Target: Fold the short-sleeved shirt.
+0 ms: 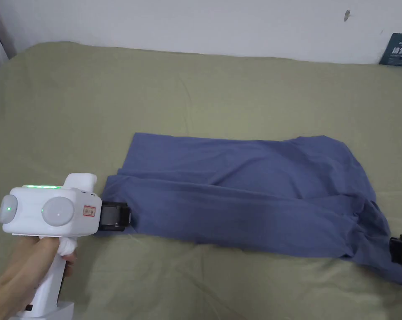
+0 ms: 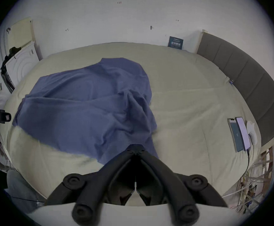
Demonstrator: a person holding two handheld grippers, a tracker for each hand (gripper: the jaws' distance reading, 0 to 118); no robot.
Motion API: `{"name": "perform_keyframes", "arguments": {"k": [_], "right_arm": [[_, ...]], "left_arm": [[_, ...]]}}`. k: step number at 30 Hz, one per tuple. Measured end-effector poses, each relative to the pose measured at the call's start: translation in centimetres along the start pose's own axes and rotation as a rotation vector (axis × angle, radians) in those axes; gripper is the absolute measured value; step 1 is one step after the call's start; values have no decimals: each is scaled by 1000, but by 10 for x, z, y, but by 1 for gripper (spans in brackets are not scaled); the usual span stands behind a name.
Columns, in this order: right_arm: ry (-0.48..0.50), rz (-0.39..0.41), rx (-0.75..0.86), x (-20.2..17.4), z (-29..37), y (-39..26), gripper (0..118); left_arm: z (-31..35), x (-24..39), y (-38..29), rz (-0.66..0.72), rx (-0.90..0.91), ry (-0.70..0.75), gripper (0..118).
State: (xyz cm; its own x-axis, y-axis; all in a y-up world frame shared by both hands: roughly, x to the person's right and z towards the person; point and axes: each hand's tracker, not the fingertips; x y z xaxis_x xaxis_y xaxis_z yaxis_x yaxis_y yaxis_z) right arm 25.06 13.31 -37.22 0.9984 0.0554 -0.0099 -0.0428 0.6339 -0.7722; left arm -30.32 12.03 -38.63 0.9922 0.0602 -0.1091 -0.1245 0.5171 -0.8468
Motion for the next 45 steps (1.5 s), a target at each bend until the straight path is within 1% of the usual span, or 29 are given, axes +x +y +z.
{"name": "perform_keyframes", "arguments": {"k": [1,2,6,7,9,11,12,13,14,15,16,17,18,20,21,22,23,24,25,26,27,30,33,37,41,45], "right_arm": [[0,-6,-6,0,-2,-2,0],[7,-12,-17,1,-5,-4,0],[3,-12,-36,4,-14,-7,0],[1,-12,-36,2,-12,-9,0],[2,-12,-39,2,-13,-9,0],[14,-18,-46,9,-23,-8,1],[21,-21,-47,10,-25,-7,1],[28,-25,-48,10,-27,-6,7],[27,-29,-48,10,-28,-5,37],[33,-40,-50,7,-30,-6,79],[41,-52,-67,7,-36,-5,117],[19,-46,-40,8,-37,-9,113],[50,-55,-65,7,-43,-10,108],[9,-23,-120,-3,-52,-14,106],[6,-10,-122,-4,-56,-17,97],[-1,23,-132,-3,-60,-15,73],[-24,44,-127,2,-61,-9,29],[-10,33,-117,5,-61,-10,12],[57,0,-108,7,-59,-9,8],[61,-36,-122,7,-56,-8,6],[43,-18,-118,7,-52,-5,6],[33,30,-91,2,-40,-7,5],[41,53,-79,4,-27,-9,5],[37,73,-67,2,0,-20,5],[41,82,-61,3,23,-50,6],[60,60,-74,6,44,-83,5]], "left_arm": [[-4,-2,0,-4,20,19,115],[-14,-4,1,-12,-4,49,115],[-36,-9,1,-18,-37,80,114],[-37,-11,1,-27,-39,88,108],[-34,-15,0,-28,-30,48,59],[-29,-10,0,-44,-37,21,29],[-29,-10,0,-52,-32,28,17],[-29,-12,0,-57,-19,21,3],[-25,-3,0,-47,-27,21,3],[-25,-1,0,-51,-29,26,3],[-25,1,0,-74,-23,35,3],[-25,3,-1,-79,-20,43,3],[-25,6,-1,-79,-21,43,3],[-26,4,-2,-69,-19,42,3],[-26,3,-2,-63,-19,40,3],[-25,6,-1,-61,-18,40,3],[-24,6,-1,-62,-17,41,3],[-23,7,-1,-65,-16,40,3],[-21,8,-1,-69,-13,41,3],[-19,10,0,-76,-11,45,3],[-17,11,-1,-81,-5,49,3],[-8,12,0,-88,12,61,3],[4,13,-3,-92,21,60,3],[20,10,-16,-105,21,78,3],[45,2,-52,-82,12,68,3],[68,-3,-93,-74,-2,71,3]]}}
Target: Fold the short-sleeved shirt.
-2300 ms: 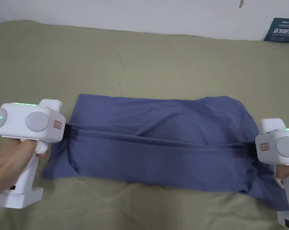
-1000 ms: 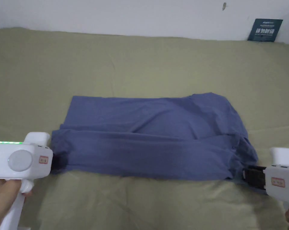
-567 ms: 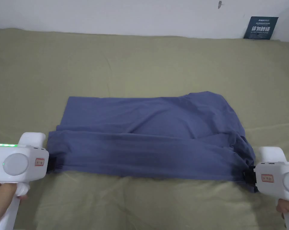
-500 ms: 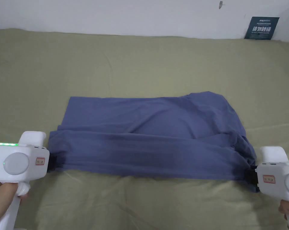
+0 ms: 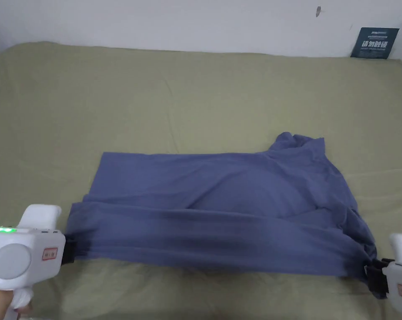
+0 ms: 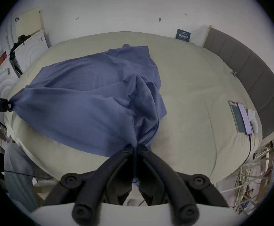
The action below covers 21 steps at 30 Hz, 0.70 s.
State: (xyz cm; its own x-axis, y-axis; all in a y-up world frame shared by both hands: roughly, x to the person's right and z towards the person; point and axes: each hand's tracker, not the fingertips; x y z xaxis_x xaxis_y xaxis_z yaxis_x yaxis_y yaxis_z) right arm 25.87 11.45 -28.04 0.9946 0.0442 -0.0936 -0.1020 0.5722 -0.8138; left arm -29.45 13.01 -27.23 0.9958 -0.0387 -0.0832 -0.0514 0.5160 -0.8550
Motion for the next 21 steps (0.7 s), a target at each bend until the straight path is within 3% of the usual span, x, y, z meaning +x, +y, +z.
{"name": "perform_keyframes", "arguments": {"k": [10,11,12,13,14,15,16,18,21], "right_arm": [[10,5,-35,-8,11,-35,7],[8,-2,-35,-9,11,-34,21],[5,-10,-31,-9,13,-32,50],[16,-20,-17,-9,17,-30,90],[43,-21,8,-9,21,-27,118],[56,-27,14,-10,23,-23,112],[74,-46,109,-11,33,-12,107],[49,-43,79,-19,40,5,105],[22,-79,198,-27,41,36,99]], "left_arm": [[13,-8,-33,3,-30,9,3],[13,-8,-31,9,-26,6,5],[13,-9,-30,13,-22,-2,16],[14,-11,-27,17,-15,-20,45],[19,-12,-26,25,32,-64,98],[24,-11,-24,20,76,-89,118],[26,-7,-19,5,85,-71,118],[33,1,-4,-26,151,-56,118],[29,13,20,-36,169,-49,115]]}}
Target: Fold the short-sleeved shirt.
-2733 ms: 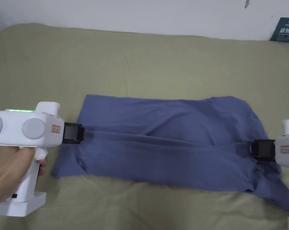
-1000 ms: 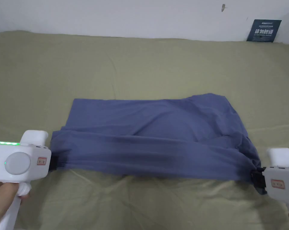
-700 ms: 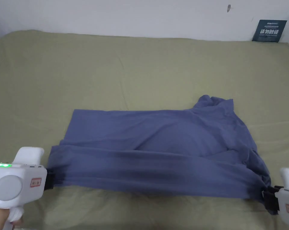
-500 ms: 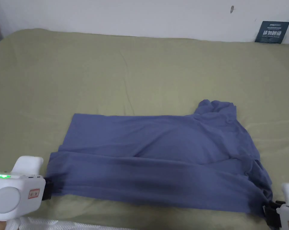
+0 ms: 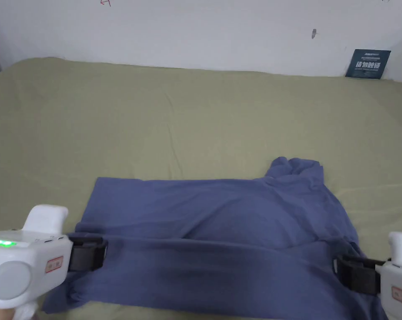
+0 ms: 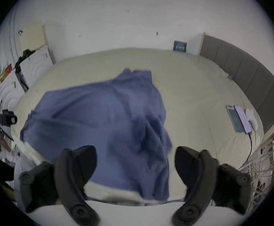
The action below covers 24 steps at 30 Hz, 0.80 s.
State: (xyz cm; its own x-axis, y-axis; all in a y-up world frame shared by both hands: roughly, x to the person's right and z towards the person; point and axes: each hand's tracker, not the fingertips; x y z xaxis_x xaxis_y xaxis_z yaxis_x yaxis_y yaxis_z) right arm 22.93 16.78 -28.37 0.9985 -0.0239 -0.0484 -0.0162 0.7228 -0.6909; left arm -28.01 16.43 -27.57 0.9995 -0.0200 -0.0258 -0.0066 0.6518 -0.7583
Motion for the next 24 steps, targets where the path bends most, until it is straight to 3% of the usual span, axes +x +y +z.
{"name": "perform_keyframes", "arguments": {"k": [1,2,3,4,8,17,19,20,22,23,24], "right_arm": [[-12,-1,12,-3,-10,1,84],[-37,-9,30,-5,-17,7,48],[-54,-6,34,-7,-25,12,14],[-67,-11,37,-8,-33,15,2],[-49,-47,17,-6,-63,32,1],[-85,22,-23,4,-124,64,1],[-89,35,-39,7,-137,70,1],[-92,42,-46,8,-143,71,1],[-94,63,-64,11,-151,73,1],[-94,69,-67,12,-154,73,1],[-95,74,-71,13,-156,73,1]], "left_arm": [[-5,3,6,0,14,18,106],[-11,5,12,-3,20,15,65],[-20,6,16,3,26,18,17],[-28,6,19,32,47,37,0],[-53,-2,39,94,31,7,0],[-166,-31,121,125,-74,89,0],[-191,-35,129,122,-113,104,9],[-200,-34,135,133,-122,108,38],[-213,-35,137,115,-156,106,110],[-219,-35,136,80,-198,114,118],[-220,-31,135,55,-182,132,117]]}}
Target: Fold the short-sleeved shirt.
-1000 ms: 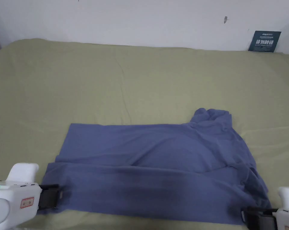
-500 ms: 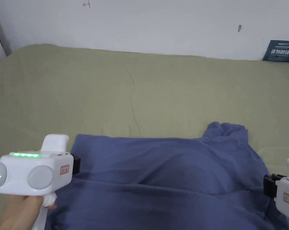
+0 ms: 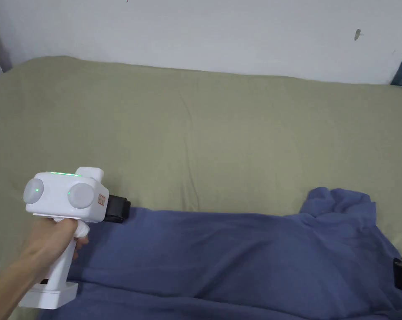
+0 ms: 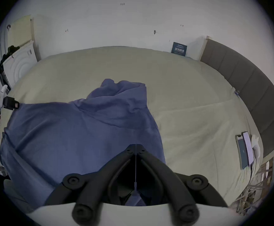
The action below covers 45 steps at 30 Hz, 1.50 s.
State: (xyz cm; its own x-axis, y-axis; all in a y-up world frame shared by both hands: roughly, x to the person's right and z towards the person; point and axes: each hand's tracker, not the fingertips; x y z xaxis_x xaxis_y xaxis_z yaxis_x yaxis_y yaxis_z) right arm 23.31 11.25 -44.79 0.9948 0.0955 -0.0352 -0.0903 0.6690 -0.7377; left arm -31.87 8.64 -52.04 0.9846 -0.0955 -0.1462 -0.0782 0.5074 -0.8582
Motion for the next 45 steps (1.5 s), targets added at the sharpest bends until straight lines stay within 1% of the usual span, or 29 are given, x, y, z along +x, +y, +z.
{"name": "perform_keyframes", "arguments": {"k": [1,2,5,6,7,9,10,11,12,13,17,19,20,21,23,24,26,28,29,30,31,32,33,34,35,38,41,44,45], "right_arm": [[3,4,-5,1,-2,0,1],[7,7,-8,1,-5,0,1],[3,11,-18,4,-13,1,1],[5,9,-23,5,-16,2,1],[7,5,-27,6,-17,4,1],[9,-7,-39,10,-23,10,1],[6,-8,-40,11,-26,13,1],[1,-8,-41,13,-29,17,1],[-3,-4,-48,16,-35,24,1],[-4,-2,-55,18,-40,28,1],[-35,4,-90,28,-72,54,2],[-39,-21,-117,35,-89,65,2],[-27,-33,-148,39,-98,69,10],[-12,-38,-191,42,-108,72,35],[1,-35,-274,46,-122,74,108],[21,-31,-292,47,-127,72,114],[47,-21,-271,44,-127,67,108],[24,-18,-284,43,-128,63,105],[20,-27,-281,41,-120,65,93],[21,-36,-279,41,-114,67,73],[11,-31,-260,40,-107,69,41],[4,-18,-211,39,-97,71,1],[20,-24,-210,39,-89,72,0],[59,-81,-191,37,-81,71,0],[61,-84,-187,34,-71,72,0],[37,-27,-125,28,-39,71,0],[74,-62,-56,33,5,68,0],[94,-66,18,35,57,58,0],[104,-58,30,41,74,53,0]], "left_arm": [[-2,2,-1,-35,6,33,117],[-5,4,-1,-33,-3,21,117],[-4,5,-1,30,-29,-30,116],[0,7,-1,29,-24,-34,113],[4,10,-2,18,-18,-34,105],[10,13,-1,-61,10,-33,82],[14,16,0,-55,4,-59,66],[18,20,1,-58,7,-50,42],[18,20,2,-78,12,-71,10],[19,22,2,-74,13,-86,1],[15,21,1,-79,3,-62,1],[16,19,2,-58,3,-69,1],[14,19,1,-57,3,-69,1],[14,19,2,-59,3,-70,1],[13,19,2,-64,3,-70,1],[12,20,1,-63,4,-70,1],[11,19,1,-59,7,-71,1],[10,20,0,-51,7,-71,1],[10,19,1,-47,7,-71,1],[12,19,2,-47,8,-71,1],[14,18,2,-48,9,-71,1],[15,18,2,-48,11,-71,1],[19,16,1,-46,10,-75,1],[24,15,0,-43,13,-79,1],[30,13,-1,-39,22,-79,1],[58,4,-6,-21,69,-94,1],[95,-7,-14,-13,125,-107,1],[133,-21,-30,-15,169,-118,1],[146,-26,-39,-13,183,-123,1]]}}
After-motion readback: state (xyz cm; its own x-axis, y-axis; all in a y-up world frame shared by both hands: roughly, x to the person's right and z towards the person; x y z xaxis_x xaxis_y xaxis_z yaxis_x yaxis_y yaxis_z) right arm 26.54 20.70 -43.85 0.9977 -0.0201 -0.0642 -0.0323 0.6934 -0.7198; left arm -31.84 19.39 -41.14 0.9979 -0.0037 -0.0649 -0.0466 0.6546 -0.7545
